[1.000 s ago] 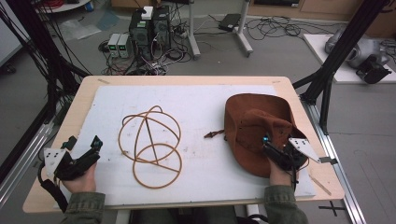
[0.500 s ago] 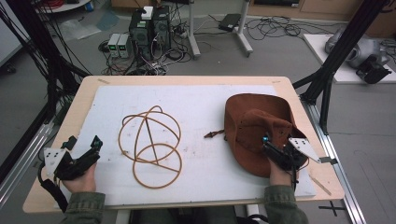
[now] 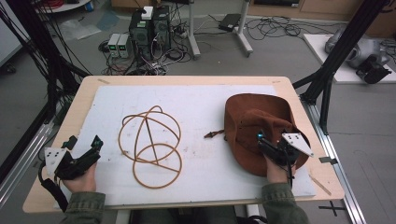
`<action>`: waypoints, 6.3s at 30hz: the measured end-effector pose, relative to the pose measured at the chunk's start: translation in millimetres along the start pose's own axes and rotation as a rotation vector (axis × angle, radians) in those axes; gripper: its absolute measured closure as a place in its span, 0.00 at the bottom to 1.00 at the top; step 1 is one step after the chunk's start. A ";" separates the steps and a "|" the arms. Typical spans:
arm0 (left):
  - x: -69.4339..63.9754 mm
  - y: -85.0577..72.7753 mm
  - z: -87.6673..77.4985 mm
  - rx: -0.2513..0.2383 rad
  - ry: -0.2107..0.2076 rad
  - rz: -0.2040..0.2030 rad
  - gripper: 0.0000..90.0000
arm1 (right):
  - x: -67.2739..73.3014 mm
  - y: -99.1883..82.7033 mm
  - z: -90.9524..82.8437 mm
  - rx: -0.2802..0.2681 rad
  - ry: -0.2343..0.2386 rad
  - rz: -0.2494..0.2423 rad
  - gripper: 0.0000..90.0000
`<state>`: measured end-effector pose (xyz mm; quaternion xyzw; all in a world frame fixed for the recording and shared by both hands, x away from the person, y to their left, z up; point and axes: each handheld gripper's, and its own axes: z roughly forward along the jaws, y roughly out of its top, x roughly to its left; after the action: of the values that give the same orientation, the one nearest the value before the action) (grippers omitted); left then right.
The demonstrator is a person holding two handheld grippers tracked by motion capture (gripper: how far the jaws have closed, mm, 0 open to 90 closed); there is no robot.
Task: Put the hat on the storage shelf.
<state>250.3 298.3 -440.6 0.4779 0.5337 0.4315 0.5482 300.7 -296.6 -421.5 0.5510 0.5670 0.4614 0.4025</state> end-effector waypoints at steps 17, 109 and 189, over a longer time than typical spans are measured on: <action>0.8 -0.4 0.2 0.006 -0.006 0.001 0.17 | 1.3 -0.5 22.9 0.090 -0.061 -0.011 0.13; 3.7 -0.3 -0.4 -0.006 -0.021 -0.027 0.18 | 30.1 44.5 -37.6 -0.350 0.172 -0.028 0.98; 8.2 0.3 0.2 -0.019 -0.026 -0.068 0.18 | 137.2 140.8 -24.2 -0.475 1.035 0.094 0.98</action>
<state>251.0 306.4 -441.7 0.4598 0.5383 0.4113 0.5741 303.6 -166.5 -272.1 0.1725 0.5458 0.8033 0.1641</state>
